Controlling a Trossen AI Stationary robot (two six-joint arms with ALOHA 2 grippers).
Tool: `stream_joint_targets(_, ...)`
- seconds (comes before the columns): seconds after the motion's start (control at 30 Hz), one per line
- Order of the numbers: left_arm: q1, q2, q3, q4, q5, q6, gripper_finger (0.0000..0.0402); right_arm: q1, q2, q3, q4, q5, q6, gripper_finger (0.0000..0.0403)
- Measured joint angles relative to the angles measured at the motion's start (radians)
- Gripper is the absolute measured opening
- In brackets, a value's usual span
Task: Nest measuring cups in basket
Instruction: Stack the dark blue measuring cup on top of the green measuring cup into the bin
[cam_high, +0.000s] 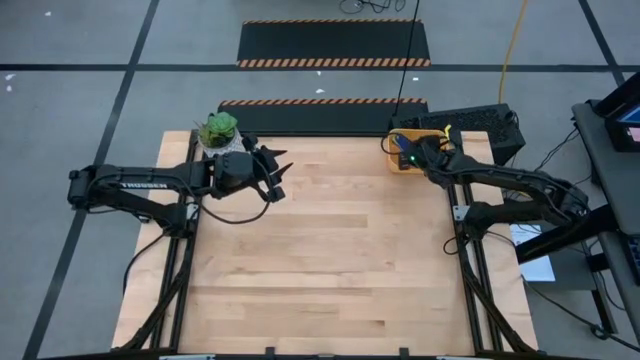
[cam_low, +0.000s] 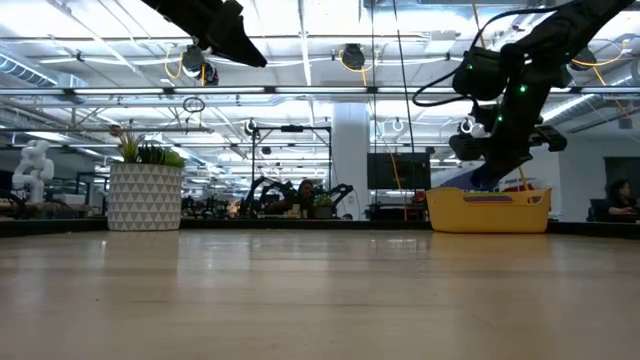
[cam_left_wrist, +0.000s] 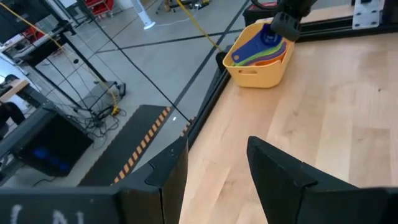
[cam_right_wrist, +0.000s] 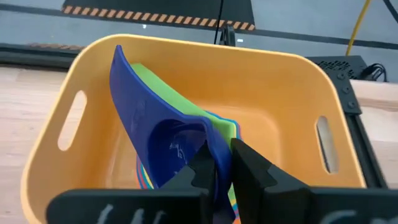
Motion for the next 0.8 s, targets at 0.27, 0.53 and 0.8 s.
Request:
stream_joint_targets(0.27, 0.000, 0.000, 0.000, 0.004, 0.001, 0.005, 0.0170, -0.012, 0.000, -0.043, 0.069, 0.001, 0.028, 0.0022)
stream_joint_targets(0.53, 0.000, 0.000, 0.000, 0.005, 0.001, 0.006, 0.0170, -0.040, 0.000, -0.052, 0.068, -0.015, 0.076, 0.0023)
stream_joint_targets(0.8, 0.000, 0.000, 0.000, 0.007, 0.001, 0.005, 0.0170, -0.040, 0.000, -0.052, 0.068, -0.028, 0.064, 0.0082)
